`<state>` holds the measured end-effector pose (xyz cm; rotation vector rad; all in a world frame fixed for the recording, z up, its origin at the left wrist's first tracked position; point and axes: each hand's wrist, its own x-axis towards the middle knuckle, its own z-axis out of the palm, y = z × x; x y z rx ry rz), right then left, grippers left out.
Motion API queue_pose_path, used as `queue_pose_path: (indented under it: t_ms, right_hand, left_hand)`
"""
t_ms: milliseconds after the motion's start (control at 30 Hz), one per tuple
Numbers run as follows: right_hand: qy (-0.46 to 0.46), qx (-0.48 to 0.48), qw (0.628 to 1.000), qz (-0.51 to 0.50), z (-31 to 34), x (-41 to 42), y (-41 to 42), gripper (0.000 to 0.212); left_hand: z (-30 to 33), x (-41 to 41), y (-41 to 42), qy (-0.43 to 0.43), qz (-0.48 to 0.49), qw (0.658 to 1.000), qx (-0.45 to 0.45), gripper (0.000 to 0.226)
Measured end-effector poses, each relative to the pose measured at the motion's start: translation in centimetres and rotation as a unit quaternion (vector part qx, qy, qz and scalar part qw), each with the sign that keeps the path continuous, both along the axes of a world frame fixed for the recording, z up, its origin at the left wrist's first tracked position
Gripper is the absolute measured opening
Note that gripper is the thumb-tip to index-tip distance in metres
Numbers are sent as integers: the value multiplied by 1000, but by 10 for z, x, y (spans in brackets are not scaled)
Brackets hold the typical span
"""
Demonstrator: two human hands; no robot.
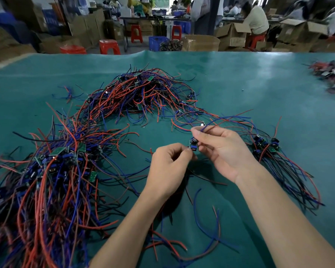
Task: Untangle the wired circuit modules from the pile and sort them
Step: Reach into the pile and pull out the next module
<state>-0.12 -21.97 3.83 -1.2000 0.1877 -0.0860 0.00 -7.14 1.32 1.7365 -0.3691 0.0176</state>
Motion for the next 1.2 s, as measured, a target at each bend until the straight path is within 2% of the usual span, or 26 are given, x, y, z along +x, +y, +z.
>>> queue_pose_path:
  t_ms: [167, 333, 400, 467, 600, 733, 867, 967, 1067, 1133, 1200]
  right_hand:
    - [50, -29, 998, 24, -6, 2, 2, 27]
    - [6, -51, 998, 27, -5, 2, -1, 17]
    - [-28, -153, 988, -12, -6, 3, -6, 8]
    - [-54, -255, 964, -61, -11, 4, -8, 16]
    - [-96, -338, 924, -148, -16, 8, -3, 16]
    - [-93, -348, 894, -267, -17, 12, -18, 25]
    - [-85, -324, 870, -363, -14, 13, -43, 20]
    - [-64, -262, 852, -448, -12, 10, -60, 20]
    - [-39, -208, 828, -519, -7, 8, -66, 22]
    - [-33, -223, 836, -500, -2, 7, -54, 27]
    - [-41, -289, 882, -371, 0, 5, -33, 36]
  left_hand:
    - [-5, 4, 1, -14, -2, 1000, -6, 28]
    - [-6, 4, 1, -26, -6, 1000, 4, 28]
    - [-6, 4, 0, -27, -5, 999, 17, 28]
    - [-5, 5, 1, -24, 0, 1000, 9, 28]
    - [-3, 6, 4, -15, -11, 1000, 0, 28]
    - [-3, 2, 1, -17, -28, 999, 31, 28]
    - [-5, 2, 2, -27, -38, 998, 49, 26]
    - [-6, 3, 0, -33, -35, 997, 64, 28]
    - [-8, 4, 0, -32, 17, 998, 46, 28]
    - [-10, 7, 1, -21, 52, 998, 18, 27]
    - [-11, 8, 1, -10, 57, 998, -4, 25]
